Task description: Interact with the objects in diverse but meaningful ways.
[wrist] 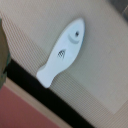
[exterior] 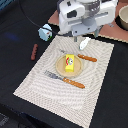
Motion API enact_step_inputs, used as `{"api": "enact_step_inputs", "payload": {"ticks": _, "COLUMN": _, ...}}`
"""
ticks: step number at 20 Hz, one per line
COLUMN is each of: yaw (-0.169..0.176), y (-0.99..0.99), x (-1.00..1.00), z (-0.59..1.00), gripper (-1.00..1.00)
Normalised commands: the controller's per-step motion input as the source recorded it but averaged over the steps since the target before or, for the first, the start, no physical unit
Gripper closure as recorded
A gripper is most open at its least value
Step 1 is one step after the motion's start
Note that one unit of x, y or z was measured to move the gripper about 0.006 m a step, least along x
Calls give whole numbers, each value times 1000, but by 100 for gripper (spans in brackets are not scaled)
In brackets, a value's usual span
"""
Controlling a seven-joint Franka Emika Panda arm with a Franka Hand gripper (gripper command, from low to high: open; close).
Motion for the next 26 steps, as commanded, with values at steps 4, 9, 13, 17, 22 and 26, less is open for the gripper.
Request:
{"api": "enact_step_inputs", "payload": {"ticks": 4, "yaw": -151, "y": 499, "x": 28, "z": -280, "gripper": -100}}
{"api": "enact_step_inputs", "payload": {"ticks": 9, "yaw": -88, "y": 206, "x": -11, "z": -343, "gripper": -100}}
{"api": "enact_step_inputs", "payload": {"ticks": 13, "yaw": -30, "y": 136, "x": -84, "z": -359, "gripper": -100}}
{"api": "enact_step_inputs", "payload": {"ticks": 17, "yaw": -19, "y": 195, "x": -62, "z": -386, "gripper": -100}}
{"api": "enact_step_inputs", "payload": {"ticks": 22, "yaw": -14, "y": 240, "x": -83, "z": -394, "gripper": -100}}
{"api": "enact_step_inputs", "payload": {"ticks": 26, "yaw": -11, "y": 281, "x": -78, "z": -369, "gripper": -100}}
